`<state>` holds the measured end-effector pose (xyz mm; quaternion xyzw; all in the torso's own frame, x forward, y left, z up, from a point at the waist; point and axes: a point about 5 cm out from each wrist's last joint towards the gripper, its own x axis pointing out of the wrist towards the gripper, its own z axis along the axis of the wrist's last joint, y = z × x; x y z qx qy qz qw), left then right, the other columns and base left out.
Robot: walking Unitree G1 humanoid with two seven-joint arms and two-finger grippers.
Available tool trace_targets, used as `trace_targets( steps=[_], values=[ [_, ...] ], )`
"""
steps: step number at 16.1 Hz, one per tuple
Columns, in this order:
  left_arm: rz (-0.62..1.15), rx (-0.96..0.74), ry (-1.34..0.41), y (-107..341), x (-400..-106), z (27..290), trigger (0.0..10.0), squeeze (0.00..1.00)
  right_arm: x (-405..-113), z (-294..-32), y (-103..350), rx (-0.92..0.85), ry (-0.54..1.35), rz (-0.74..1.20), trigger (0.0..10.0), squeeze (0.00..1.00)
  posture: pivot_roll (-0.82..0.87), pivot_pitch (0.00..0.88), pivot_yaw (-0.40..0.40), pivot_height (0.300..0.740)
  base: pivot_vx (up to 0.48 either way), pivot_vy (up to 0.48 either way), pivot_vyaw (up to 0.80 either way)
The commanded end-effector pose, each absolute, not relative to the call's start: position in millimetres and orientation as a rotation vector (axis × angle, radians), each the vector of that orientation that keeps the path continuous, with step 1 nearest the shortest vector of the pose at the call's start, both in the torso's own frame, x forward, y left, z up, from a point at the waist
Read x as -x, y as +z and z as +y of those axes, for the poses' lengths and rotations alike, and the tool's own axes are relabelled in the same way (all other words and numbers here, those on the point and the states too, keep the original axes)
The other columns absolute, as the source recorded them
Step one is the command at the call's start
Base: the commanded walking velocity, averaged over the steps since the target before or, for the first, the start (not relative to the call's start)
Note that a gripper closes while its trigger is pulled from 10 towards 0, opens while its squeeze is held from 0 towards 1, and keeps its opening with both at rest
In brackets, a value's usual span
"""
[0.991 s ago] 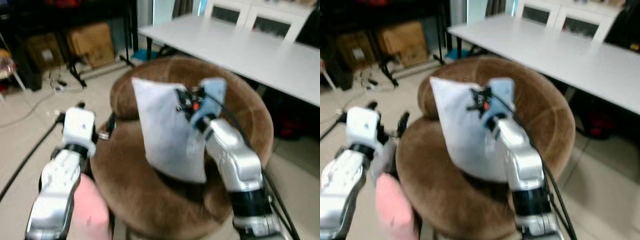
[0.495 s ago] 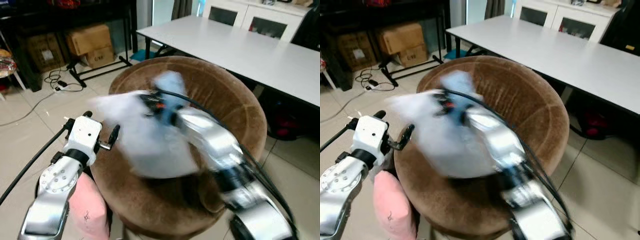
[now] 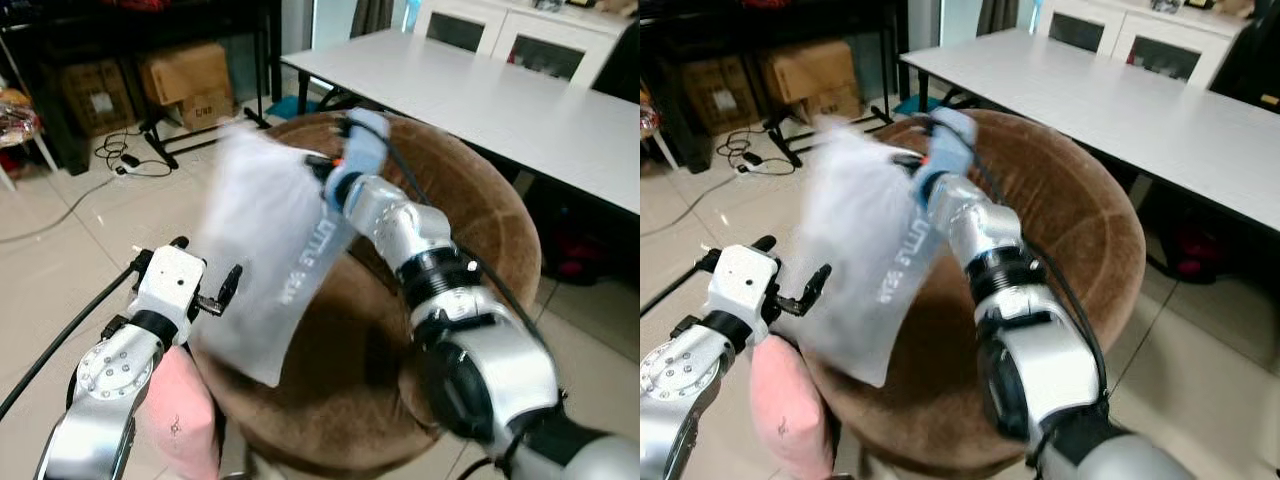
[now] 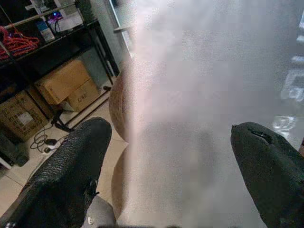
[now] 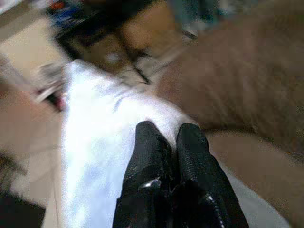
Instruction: Move the pillow to the sofa from floor
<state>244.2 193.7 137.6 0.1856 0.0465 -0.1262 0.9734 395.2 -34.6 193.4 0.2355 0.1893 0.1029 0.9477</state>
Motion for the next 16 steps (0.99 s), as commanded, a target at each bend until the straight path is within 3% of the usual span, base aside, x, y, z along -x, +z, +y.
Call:
trace_targets(
  steps=[1,6,11,12,13,16],
  values=[
    [0.091,-0.382,-0.284,139.9,-243.9,190.9,10.0,0.00,-403.4,-64.3,191.3,-0.530,0.050,0.385,10.0,0.00,0.01,0.000,-0.049,0.740,0.000,0.000,0.00],
    [0.123,-0.363,-0.359,134.3,-242.5,183.8,10.0,0.00,-397.0,-147.2,141.7,-0.533,-0.342,0.504,10.0,0.00,-0.01,0.000,-0.036,0.740,0.000,0.000,0.00],
    [0.122,-0.291,-0.486,142.9,-239.8,180.9,10.0,0.00,-388.6,-183.8,126.6,-0.508,-0.522,0.492,10.0,0.00,-0.01,0.000,-0.024,0.740,0.000,0.000,0.00],
    [0.126,-0.165,-0.529,148.7,-236.9,179.9,10.0,0.00,-388.3,-191.4,128.3,-0.505,-0.552,0.482,10.0,0.00,-0.01,0.000,-0.028,0.740,0.000,0.000,0.00],
    [0.144,-0.088,-0.584,151.9,-232.9,178.8,10.0,0.00,-387.9,-196.2,129.3,-0.497,-0.571,0.475,10.0,0.00,-0.01,0.000,-0.028,0.740,0.000,0.000,0.00],
    [0.269,-0.082,-0.706,144.0,-219.8,184.7,10.0,0.00,-386.9,-201.1,128.9,-0.500,-0.594,0.471,10.0,0.00,0.00,0.000,-0.036,0.740,0.000,0.000,0.00]
  ],
)
